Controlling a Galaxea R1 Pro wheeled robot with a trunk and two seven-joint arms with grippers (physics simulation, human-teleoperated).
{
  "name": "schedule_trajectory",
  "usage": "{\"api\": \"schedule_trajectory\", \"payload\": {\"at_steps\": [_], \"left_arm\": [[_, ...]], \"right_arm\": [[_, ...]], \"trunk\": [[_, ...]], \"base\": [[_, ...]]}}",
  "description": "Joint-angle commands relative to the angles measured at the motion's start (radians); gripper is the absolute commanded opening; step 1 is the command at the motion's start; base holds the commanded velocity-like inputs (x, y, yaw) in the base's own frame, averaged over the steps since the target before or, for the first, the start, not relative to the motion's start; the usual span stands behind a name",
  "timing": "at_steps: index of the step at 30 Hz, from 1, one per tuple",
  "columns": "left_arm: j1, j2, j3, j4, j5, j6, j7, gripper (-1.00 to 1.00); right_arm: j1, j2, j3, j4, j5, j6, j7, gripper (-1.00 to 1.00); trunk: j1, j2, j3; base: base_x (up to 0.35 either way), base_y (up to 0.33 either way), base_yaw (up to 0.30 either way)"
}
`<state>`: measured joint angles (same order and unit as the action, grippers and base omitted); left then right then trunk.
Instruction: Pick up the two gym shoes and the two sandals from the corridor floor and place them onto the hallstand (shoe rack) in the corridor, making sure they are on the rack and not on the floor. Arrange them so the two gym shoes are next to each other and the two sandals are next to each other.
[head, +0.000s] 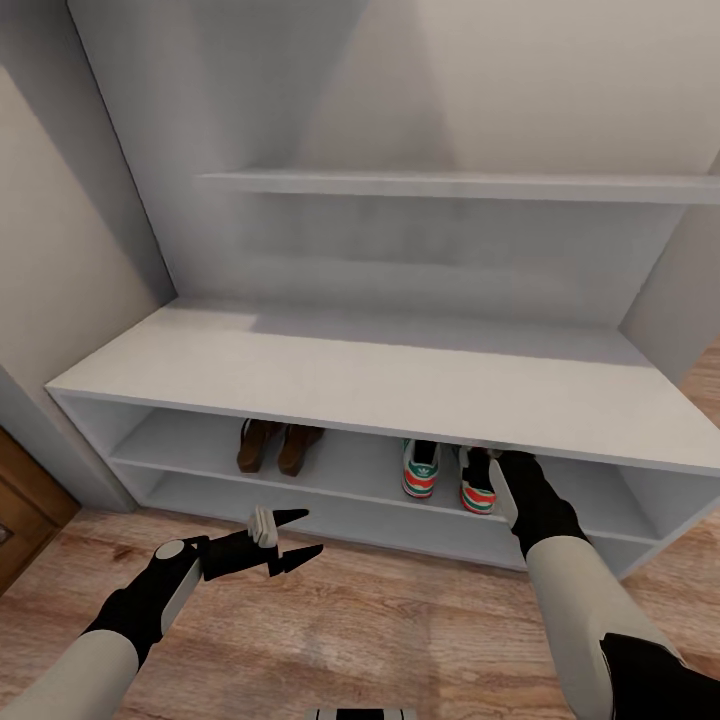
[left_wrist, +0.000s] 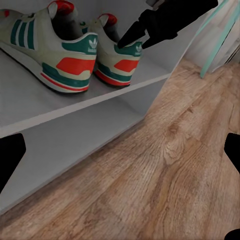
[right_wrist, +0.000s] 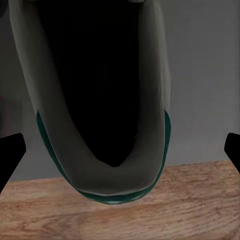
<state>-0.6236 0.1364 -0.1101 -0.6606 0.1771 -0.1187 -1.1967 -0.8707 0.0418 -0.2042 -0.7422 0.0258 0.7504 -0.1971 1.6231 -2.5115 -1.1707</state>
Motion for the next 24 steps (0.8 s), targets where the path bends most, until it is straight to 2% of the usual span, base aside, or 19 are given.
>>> {"api": "schedule_trajectory", "payload": {"at_steps": [1,9,24], "left_arm": [[-0.001,0.002,-0.007,0.001,0.007,-0.01,0.002,1.0],[-0.001,0.002,-0.007,0.001,0.007,-0.01,0.002,1.0],[0.004,0.002,-0.007,0.001,0.007,-0.01,-0.001,1.0]], "right_arm": [[-0.001,0.001,-0.003,-0.001,0.002,0.004,-0.001,1.0],[-0.001,0.001,-0.004,-0.002,0.002,0.004,-0.001,1.0],[-0.001,0.001,-0.003,0.0,0.0,-0.044,0.001,1.0]], "trunk": [[0.0,0.0,-0.001],[0.0,0.0,-0.001],[0.0,0.0,-0.001]], "base": [[0.0,0.0,0.0],[0.0,0.0,0.0],[0.0,0.0,0.0]]}}
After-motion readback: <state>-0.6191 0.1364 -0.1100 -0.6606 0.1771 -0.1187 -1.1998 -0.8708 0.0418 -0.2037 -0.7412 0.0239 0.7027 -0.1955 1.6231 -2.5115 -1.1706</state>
